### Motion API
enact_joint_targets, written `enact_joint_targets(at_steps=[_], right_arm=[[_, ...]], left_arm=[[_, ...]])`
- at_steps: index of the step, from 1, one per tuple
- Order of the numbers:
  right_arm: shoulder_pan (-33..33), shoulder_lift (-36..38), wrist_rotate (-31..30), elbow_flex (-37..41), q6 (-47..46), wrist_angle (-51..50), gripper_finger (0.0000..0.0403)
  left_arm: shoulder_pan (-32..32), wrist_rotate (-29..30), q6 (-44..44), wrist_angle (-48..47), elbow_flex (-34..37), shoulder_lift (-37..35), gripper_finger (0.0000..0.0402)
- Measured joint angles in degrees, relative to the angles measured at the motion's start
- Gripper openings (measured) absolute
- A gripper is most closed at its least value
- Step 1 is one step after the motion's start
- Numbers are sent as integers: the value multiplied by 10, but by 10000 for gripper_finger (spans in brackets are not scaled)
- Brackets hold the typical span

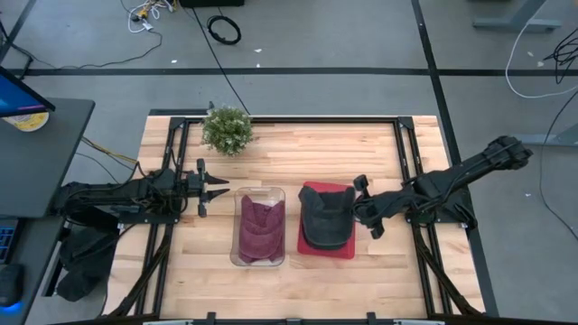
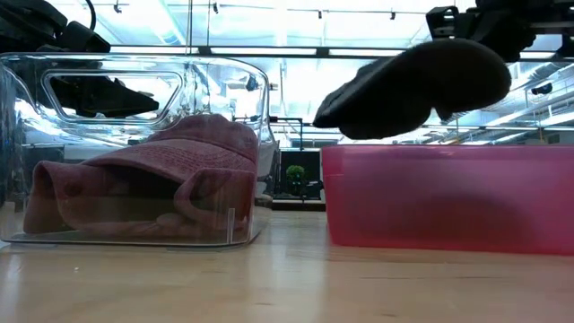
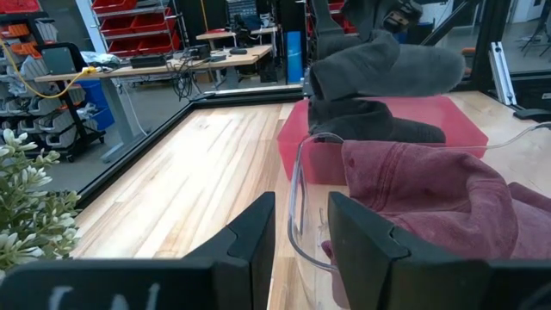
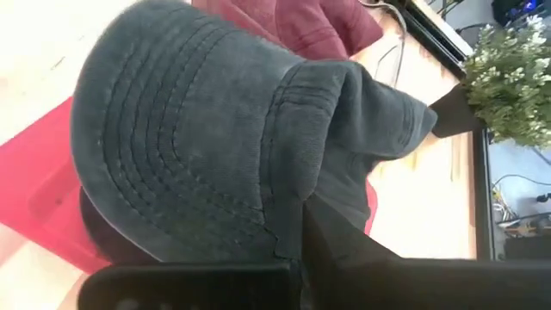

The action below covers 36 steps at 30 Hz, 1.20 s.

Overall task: Pick & Place hat
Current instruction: Put the black cap into the red bin

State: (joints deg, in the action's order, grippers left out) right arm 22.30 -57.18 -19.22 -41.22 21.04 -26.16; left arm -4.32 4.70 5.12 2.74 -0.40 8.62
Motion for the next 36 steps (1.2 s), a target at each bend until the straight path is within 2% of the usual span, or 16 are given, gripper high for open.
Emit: enact_joint_targets(at_steps=[6,12,16,25,31,36], right_arm=[[-13,3,17,20,-10,-4,0],[-38,-17,85,35,-11,15,0],[-57,-36,101,52,-11,26,0],[-111,-97,190,65,-36,36,0],[-126,-115,203,65,-82,35,2],[-126,-106,203,65,-108,36,29]], left_arm=[[0,0,0,0,0,0,115],[0,0,0,0,0,0,115],[0,0,0,0,0,0,115],[0,0,0,0,0,0,115],[0,0,0,0,0,0,115],[0,0,0,0,0,0,115]])
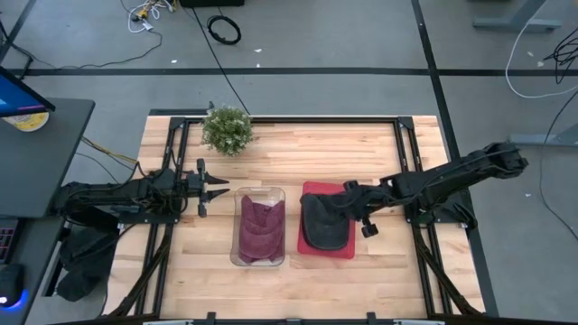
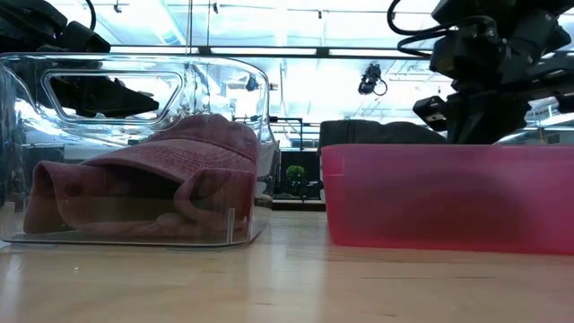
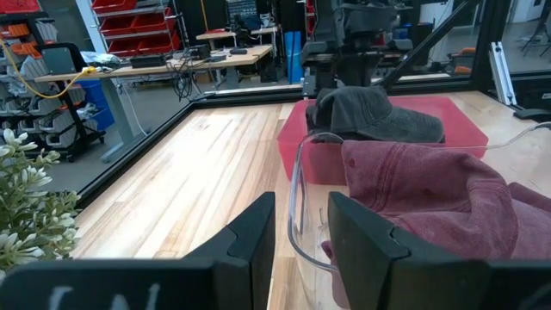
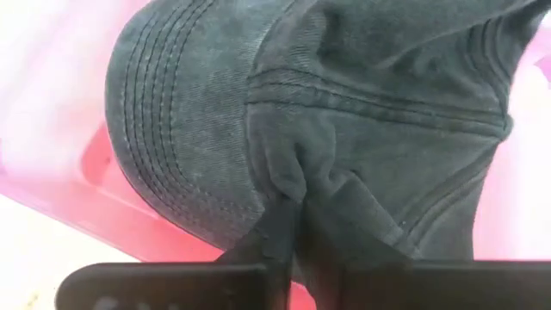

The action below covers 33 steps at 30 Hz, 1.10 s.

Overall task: Pick & Place hat
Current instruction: Put the black cap into the red bin

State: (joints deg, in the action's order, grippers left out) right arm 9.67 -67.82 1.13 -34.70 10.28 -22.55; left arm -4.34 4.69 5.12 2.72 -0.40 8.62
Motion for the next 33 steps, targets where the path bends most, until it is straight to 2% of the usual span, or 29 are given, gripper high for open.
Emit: enact_joint_targets(at_steps=[9,14,20,26,29,33], right_arm=[[0,46,-2,1,-40,4,91],[0,70,-2,1,-33,45,120],[0,73,-4,1,18,181,138],[0,72,-4,0,25,339,141],[-4,71,-24,0,23,398,141],[-14,68,-47,0,-15,408,142]], left_arm=[[0,0,0,0,0,0,115],[0,0,0,0,0,0,115],[0,0,0,0,0,0,115],[0,0,0,0,0,0,115],[0,0,0,0,0,0,115],[0,0,0,0,0,0,115]])
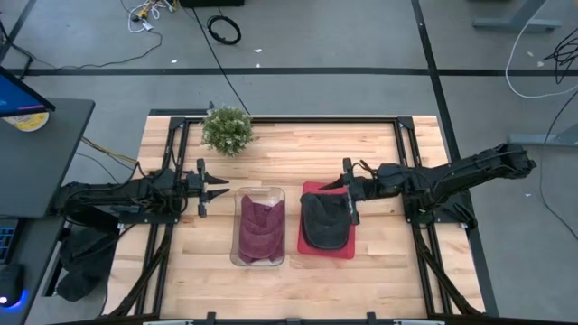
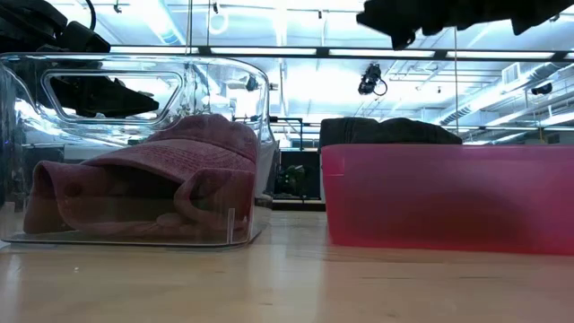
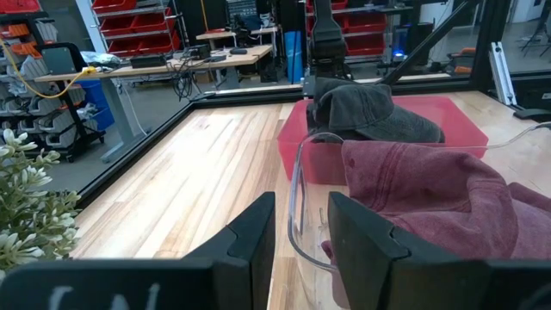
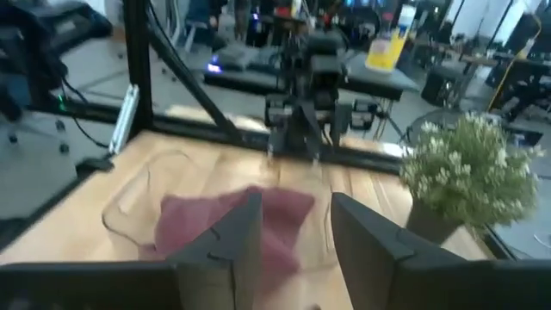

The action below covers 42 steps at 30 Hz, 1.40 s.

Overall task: Pick & Place hat
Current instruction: Put the black cap into the red bin

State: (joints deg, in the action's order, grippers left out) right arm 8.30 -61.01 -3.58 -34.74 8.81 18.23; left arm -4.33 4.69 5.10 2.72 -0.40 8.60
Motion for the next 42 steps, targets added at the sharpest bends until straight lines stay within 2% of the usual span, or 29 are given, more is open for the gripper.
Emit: enact_joint_targets(at_steps=[9,16,25,31,42], right_arm=[[-42,-61,2,1,-15,-85,142],[-82,-176,94,0,-15,-100,142],[-129,-319,131,-3,-11,-96,142],[-150,-315,184,-2,-9,-93,142],[-150,-231,181,2,-8,-108,142]], left_arm=[[0,0,0,0,0,0,115],[0,0,0,0,0,0,115],[0,0,0,0,0,0,115],[0,0,0,0,0,0,115],[0,0,0,0,0,0,115]])
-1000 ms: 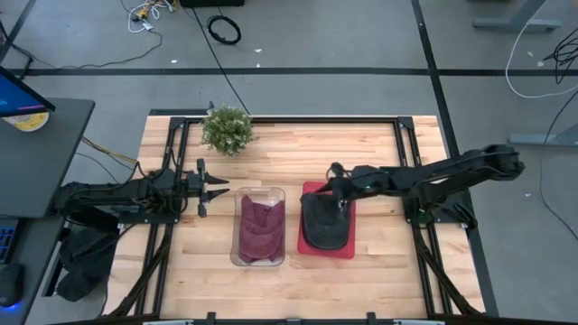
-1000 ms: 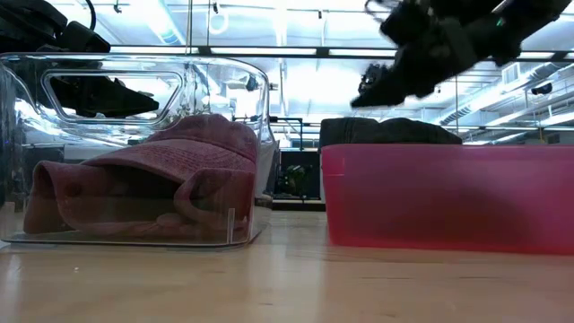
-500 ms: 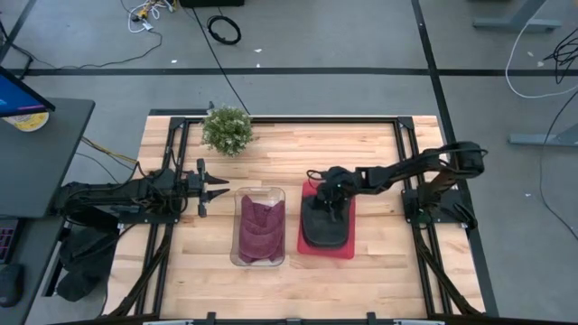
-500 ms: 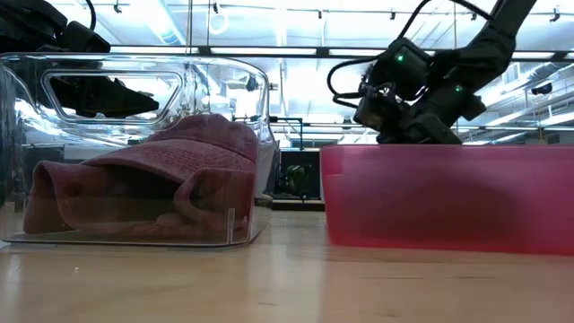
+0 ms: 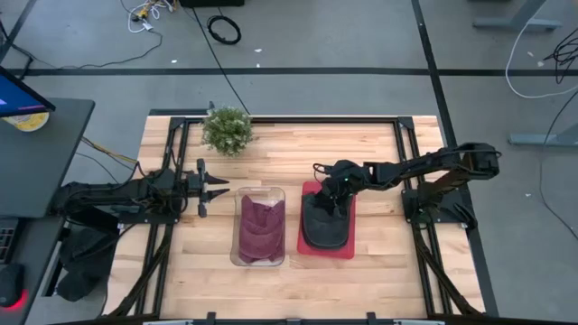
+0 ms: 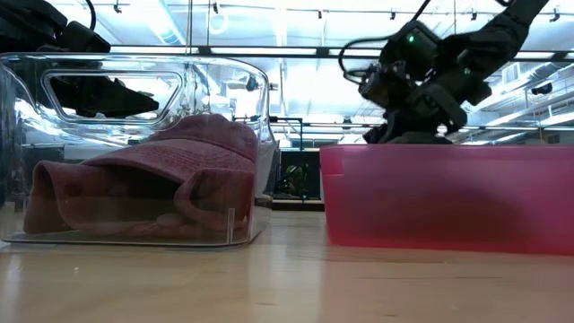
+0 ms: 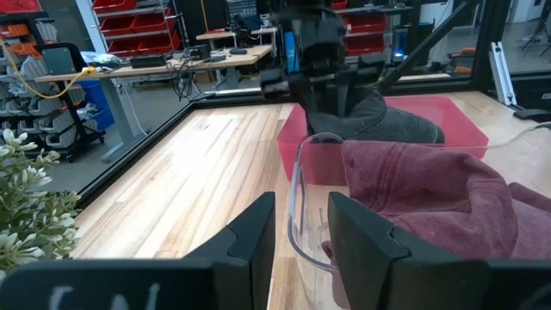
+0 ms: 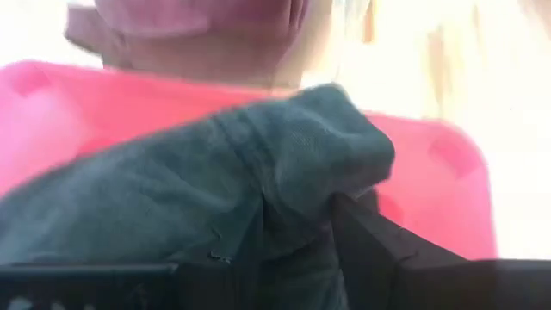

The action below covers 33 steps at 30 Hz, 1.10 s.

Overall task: Pick & Place hat
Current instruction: Put the black cap into the red bin, then return to Home Position

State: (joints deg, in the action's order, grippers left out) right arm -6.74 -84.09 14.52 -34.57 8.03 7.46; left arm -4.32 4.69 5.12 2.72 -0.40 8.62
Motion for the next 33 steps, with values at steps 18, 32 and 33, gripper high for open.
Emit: enact_joint_targets(at_steps=[18,32,33], right_arm=[[0,153,-40,0,6,5,142],[0,231,-66,-1,-32,-27,142],[0,235,-64,-1,-34,-29,142]], left_arm=[[0,0,0,0,0,0,115],[0,0,0,0,0,0,115],[0,0,0,0,0,0,115]])
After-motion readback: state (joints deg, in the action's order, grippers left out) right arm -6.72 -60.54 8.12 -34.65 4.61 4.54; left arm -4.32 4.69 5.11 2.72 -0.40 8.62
